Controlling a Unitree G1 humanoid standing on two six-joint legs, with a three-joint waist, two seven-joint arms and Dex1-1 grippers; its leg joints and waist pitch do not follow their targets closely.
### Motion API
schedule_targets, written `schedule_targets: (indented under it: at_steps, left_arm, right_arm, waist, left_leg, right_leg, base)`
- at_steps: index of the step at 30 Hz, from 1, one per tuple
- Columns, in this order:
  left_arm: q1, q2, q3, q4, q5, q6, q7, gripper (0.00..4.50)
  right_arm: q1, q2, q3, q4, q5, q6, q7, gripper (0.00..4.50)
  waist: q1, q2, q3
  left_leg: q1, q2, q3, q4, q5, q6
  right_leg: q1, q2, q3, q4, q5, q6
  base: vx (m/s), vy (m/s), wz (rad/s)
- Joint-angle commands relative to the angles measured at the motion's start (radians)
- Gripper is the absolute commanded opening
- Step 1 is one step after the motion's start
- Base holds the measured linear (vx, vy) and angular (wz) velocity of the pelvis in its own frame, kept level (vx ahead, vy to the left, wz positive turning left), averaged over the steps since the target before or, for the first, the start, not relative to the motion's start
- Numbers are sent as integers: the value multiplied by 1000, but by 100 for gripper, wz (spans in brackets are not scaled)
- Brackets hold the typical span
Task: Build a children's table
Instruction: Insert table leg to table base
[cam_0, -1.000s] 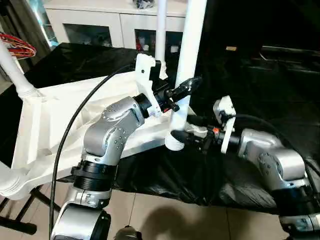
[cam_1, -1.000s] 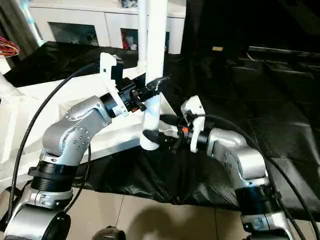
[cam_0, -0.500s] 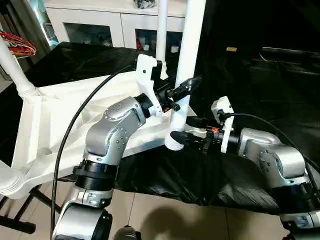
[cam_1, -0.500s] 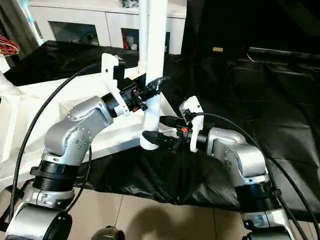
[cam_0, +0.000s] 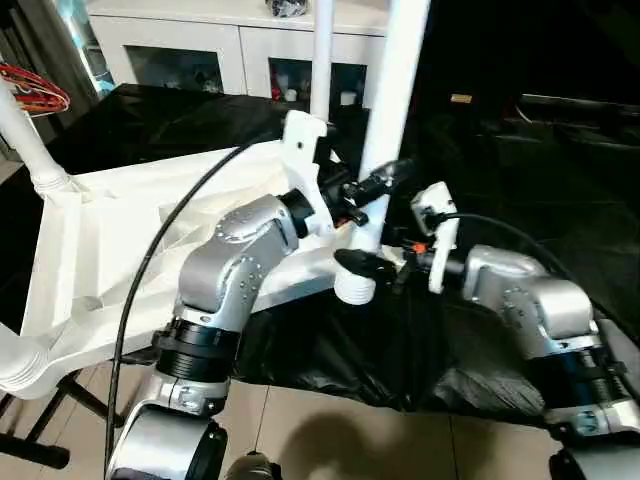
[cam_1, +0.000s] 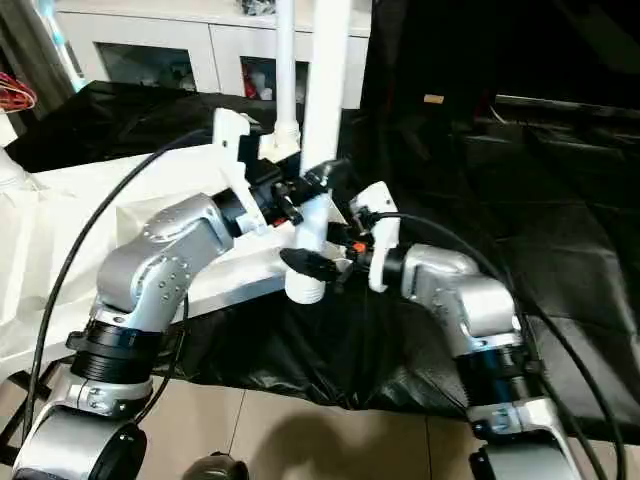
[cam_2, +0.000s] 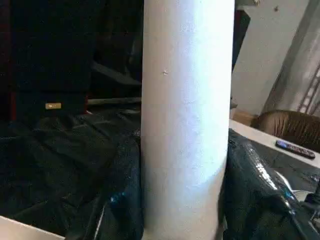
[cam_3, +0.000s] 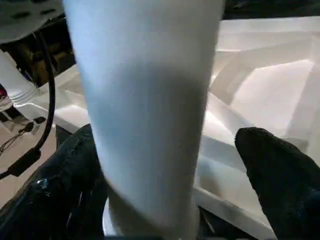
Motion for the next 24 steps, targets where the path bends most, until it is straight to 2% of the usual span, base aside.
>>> schedule_targets:
  at_steps: [1,2,4,5,8,15,24]
  left_arm:
    - [-18,-1,-13,-20,15,-12,-14,183]
    - [-18,0,-18,-20,16,-13,-17,183]
    - [-18,1,-22,-20,18,-14,-20,183]
    - [-18,1,-22,-20,18,-14,-21,183]
    - [-20,2,-26,-19,17,-13,-25,183]
    - [-22,3,-34,-25,11,-7,-34,183]
    - [-15,-5,-41,-38,5,2,-40,183]
  right_arm:
    - [-16,1,9,-2,-4,1,2,450]
    - [-16,1,11,-2,-4,3,4,450]
    - [-16,1,15,0,-4,6,10,450]
    - [-16,1,16,1,-5,5,13,433]
    - [-18,-1,22,12,-12,-2,17,423]
    - [-20,-2,40,36,-26,-5,24,357]
    - [-30,10,33,52,-20,-6,32,278]
  waist:
    - [0,-15,-81]
    - [0,-11,-80]
    - [0,-12,-80]
    - [0,-12,-80]
    - [-1,-13,-80]
    - [0,-13,-80]
    - [0,-13,-80]
  left_leg:
    - [21,35,-12,-66,-173,4]
    - [22,36,-13,-68,-181,2]
    - [23,36,-13,-69,-194,-3]
    - [23,36,-13,-69,-194,-3]
    - [23,36,-13,-69,-195,-6]
    - [22,36,-13,-68,-188,-3]
    - [21,36,-13,-68,-185,0]
  right_leg:
    - [56,-55,37,-64,-197,-162]
    - [55,-55,37,-66,-202,-161]
    - [55,-56,38,-67,-218,-156]
    - [55,-56,38,-67,-218,-156]
    - [55,-55,38,-67,-212,-157]
    - [56,-56,38,-65,-201,-164]
    - [57,-56,38,-64,-194,-168]
  base:
    - [0,0,0]
    - [0,0,0]
    - [0,0,0]
    - [0,0,0]
    - [0,0,0]
    - [0,0,0]
    - [0,0,0]
